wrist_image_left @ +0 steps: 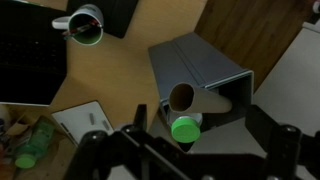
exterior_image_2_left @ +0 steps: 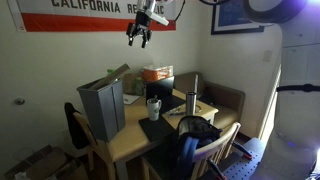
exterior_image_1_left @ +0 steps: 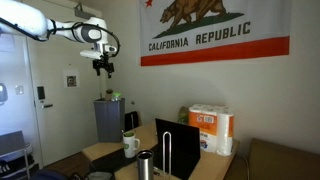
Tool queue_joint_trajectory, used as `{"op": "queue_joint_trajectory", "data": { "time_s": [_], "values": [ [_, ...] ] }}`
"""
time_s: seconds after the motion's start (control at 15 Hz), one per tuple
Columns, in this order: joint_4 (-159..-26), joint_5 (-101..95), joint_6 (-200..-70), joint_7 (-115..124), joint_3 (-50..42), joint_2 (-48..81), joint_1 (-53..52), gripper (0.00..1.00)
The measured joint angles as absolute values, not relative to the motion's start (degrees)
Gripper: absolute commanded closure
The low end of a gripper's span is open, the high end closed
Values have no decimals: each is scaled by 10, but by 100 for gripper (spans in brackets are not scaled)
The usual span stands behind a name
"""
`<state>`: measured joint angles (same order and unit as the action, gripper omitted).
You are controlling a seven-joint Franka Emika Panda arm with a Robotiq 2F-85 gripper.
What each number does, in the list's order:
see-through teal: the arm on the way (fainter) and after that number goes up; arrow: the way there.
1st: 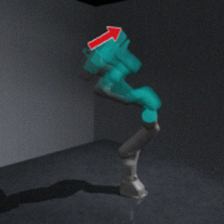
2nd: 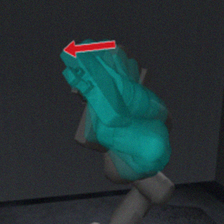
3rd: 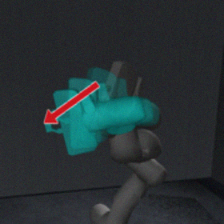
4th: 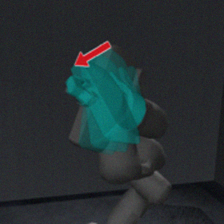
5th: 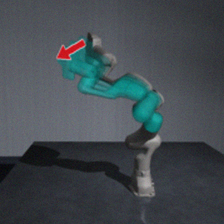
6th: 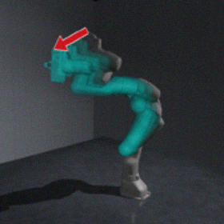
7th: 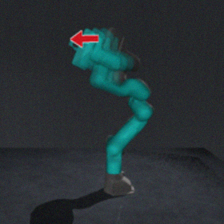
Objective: Take the paper towel core off the stand and put it in the gray bin
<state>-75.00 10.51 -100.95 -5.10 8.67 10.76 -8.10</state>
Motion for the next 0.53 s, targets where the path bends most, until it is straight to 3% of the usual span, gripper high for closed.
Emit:
{"op": "queue_joint_trajectory", "data": {
  "time_s": [0.53],
  "values": [
    [-728, 46, -915, -53, 79, 76, -80, 0]
  ]
}}
